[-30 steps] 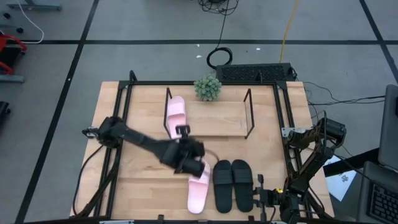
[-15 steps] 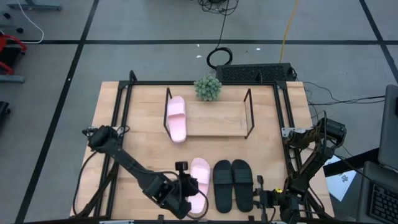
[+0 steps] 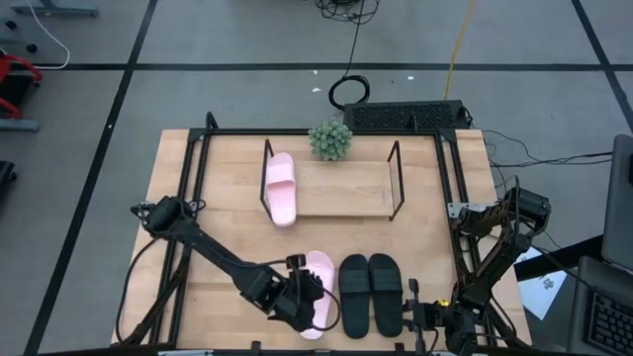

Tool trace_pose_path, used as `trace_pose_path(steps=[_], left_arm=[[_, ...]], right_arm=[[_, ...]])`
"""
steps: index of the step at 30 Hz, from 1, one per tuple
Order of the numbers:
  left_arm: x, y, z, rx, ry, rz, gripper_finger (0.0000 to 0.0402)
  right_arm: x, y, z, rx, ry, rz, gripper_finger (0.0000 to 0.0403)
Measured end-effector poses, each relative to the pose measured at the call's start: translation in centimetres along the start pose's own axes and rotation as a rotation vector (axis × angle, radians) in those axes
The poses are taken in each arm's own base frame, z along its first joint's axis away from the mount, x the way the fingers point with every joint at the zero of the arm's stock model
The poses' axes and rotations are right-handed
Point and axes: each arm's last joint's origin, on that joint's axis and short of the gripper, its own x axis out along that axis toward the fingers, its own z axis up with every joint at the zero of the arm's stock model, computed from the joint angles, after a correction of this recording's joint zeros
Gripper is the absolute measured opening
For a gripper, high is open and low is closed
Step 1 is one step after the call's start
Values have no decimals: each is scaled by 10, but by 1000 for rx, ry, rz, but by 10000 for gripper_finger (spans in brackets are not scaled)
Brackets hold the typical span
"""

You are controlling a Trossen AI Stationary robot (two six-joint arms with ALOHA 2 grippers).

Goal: Pick and place slides into the shelf
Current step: Put the pink slipper on the shelf

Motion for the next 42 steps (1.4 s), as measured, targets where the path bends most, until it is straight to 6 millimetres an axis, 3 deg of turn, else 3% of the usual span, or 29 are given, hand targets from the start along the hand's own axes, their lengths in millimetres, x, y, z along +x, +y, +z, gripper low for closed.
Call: trace_pose_path(steps=[4, 14, 25, 42], left_arm=[[-4, -11, -3, 6, -36, -29, 177], [25, -42, -14, 139, -23, 18, 171], [48, -37, -8, 237, 137, 192, 122], [51, -29, -10, 258, 156, 256, 120]], right_arm=[[0, 0, 0, -5, 2, -2, 29], [0, 0, -1, -5, 3, -3, 29], [0, 0, 0, -4, 3, -3, 29], [0, 0, -1, -4, 3, -2, 29]])
